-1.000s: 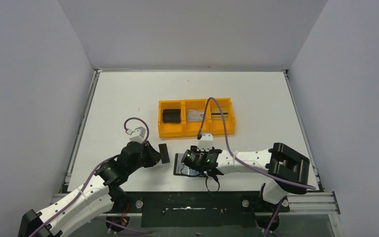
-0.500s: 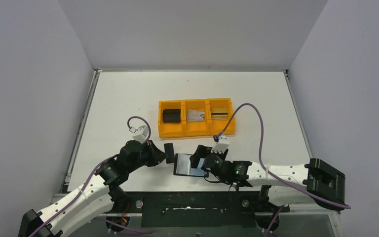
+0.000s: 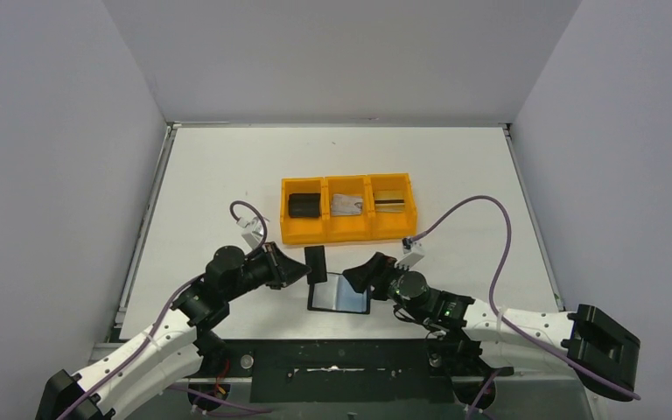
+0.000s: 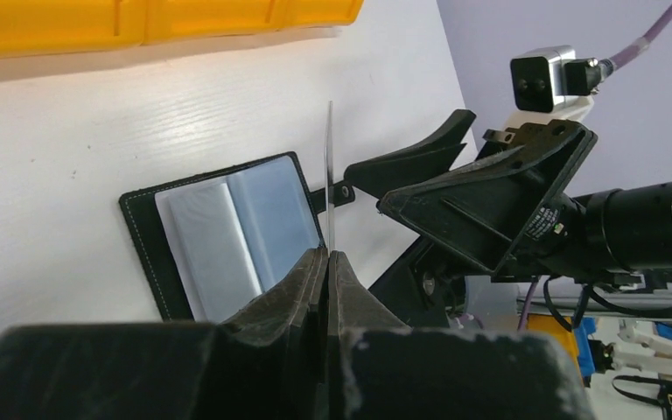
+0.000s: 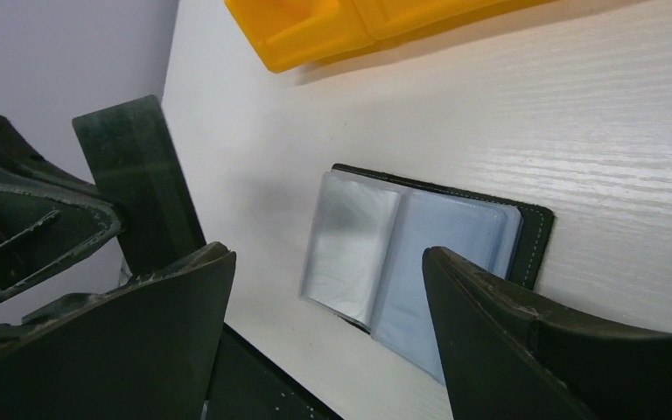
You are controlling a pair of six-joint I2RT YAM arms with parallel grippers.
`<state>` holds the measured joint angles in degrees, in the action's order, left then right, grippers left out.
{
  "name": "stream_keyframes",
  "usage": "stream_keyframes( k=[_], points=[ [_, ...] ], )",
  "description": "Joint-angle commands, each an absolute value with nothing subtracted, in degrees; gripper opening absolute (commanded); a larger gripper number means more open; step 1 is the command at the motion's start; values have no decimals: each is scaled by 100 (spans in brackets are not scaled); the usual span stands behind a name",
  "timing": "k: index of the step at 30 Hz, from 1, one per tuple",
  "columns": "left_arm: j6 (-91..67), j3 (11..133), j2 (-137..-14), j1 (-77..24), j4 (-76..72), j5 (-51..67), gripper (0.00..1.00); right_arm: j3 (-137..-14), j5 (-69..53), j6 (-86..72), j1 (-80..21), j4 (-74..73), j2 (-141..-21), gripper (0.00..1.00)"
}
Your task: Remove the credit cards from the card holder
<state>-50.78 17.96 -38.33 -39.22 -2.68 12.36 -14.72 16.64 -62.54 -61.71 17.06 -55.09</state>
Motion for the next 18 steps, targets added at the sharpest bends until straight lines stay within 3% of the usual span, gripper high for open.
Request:
stream_keyframes(
  k=[1, 18],
  points=[
    [-5049, 1842, -3900, -3745, -1079, 1960, 0, -1300, 997, -6162, -5992, 3071, -5337, 78],
    [-5620, 1527, -4240, -3610, -2322, 2985, 0, -1571, -1004, -5952, -5418, 5005, -6443, 56]
  ],
)
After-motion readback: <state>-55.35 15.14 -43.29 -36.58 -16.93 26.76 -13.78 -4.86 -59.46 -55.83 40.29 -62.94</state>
